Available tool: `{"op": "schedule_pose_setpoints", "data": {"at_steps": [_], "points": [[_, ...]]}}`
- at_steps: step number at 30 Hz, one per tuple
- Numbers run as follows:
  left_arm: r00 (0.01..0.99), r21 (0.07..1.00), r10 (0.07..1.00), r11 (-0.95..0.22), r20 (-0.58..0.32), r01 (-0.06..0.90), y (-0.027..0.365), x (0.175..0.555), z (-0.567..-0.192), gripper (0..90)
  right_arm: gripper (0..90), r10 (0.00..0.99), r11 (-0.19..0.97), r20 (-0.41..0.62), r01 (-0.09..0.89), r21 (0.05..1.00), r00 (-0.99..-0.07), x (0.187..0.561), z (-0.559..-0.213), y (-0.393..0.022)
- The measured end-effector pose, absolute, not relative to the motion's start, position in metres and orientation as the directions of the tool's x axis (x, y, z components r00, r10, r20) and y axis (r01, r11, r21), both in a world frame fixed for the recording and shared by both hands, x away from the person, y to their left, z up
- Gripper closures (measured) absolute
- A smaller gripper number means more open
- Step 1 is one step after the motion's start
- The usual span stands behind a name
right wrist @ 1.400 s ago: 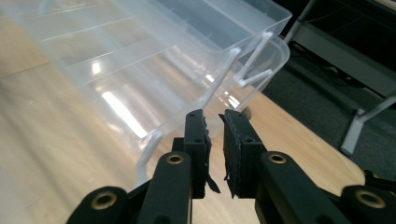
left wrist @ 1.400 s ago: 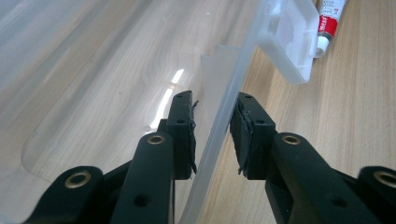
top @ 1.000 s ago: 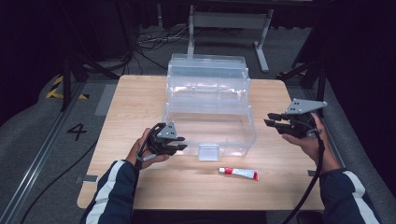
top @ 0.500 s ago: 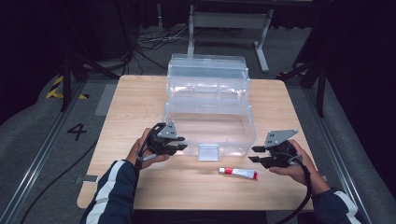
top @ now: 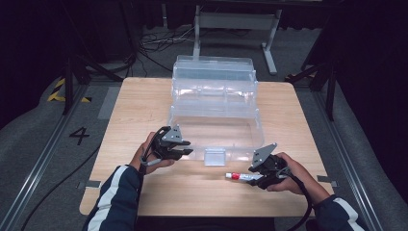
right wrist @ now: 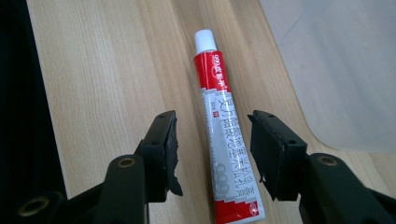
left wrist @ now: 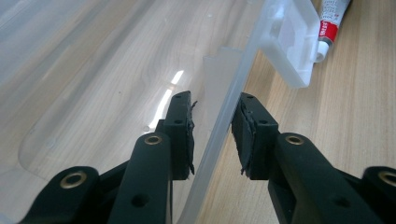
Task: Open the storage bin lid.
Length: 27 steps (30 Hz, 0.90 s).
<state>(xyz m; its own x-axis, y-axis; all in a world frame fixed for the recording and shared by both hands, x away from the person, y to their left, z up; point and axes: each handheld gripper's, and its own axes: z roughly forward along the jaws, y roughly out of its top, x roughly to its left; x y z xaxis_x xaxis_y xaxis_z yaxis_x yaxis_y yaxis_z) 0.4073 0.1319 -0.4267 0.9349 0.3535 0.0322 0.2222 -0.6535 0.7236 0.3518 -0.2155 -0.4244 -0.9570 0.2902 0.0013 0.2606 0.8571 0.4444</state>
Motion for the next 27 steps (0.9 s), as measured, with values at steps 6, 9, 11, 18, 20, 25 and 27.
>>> {"op": "schedule_pose_setpoints", "data": {"at_steps": [6, 9, 11, 18, 20, 25, 27], "points": [[0.934, 0.722, 0.355, -0.655, 0.036, 0.221, 0.132, 0.407, -0.427, 68.6, 55.9, 0.288, 0.877, 0.006, 0.266, 0.4, -0.958, 0.359, -0.431, -0.204], [0.933, 0.723, 0.358, -0.654, 0.037, 0.222, 0.132, 0.407, -0.427, 68.5, 55.8, 0.26, 0.899, 0.009, 0.245, 0.363, -0.966, 0.359, -0.436, -0.195], [0.933, 0.721, 0.357, -0.657, 0.041, 0.22, 0.131, 0.407, -0.427, 68.2, 55.7, 0.256, 0.906, -0.004, 0.238, 0.35, -0.967, 0.359, -0.44, -0.188], [0.929, 0.715, 0.367, -0.662, 0.045, 0.226, 0.131, 0.406, -0.427, 66.6, 62.9, 0.222, 0.938, -0.005, 0.212, 0.273, -0.975, 0.355, -0.451, -0.174], [0.928, 0.713, 0.369, -0.663, 0.047, 0.227, 0.132, 0.406, -0.427, 66.0, 64.7, 0.216, 0.942, -0.012, 0.205, 0.267, -0.976, 0.355, -0.451, -0.173], [0.922, 0.714, 0.383, -0.662, 0.058, 0.23, 0.133, 0.406, -0.427, 61.0, 70.4, 0.228, 0.932, 0.013, 0.222, 0.288, -0.974, 0.356, -0.452, -0.173], [0.917, 0.724, 0.395, -0.647, 0.051, 0.239, 0.133, 0.406, -0.427, 57.7, 70.6, 0.23, 0.931, 0.016, 0.224, 0.288, -0.973, 0.357, -0.452, -0.174]]}}
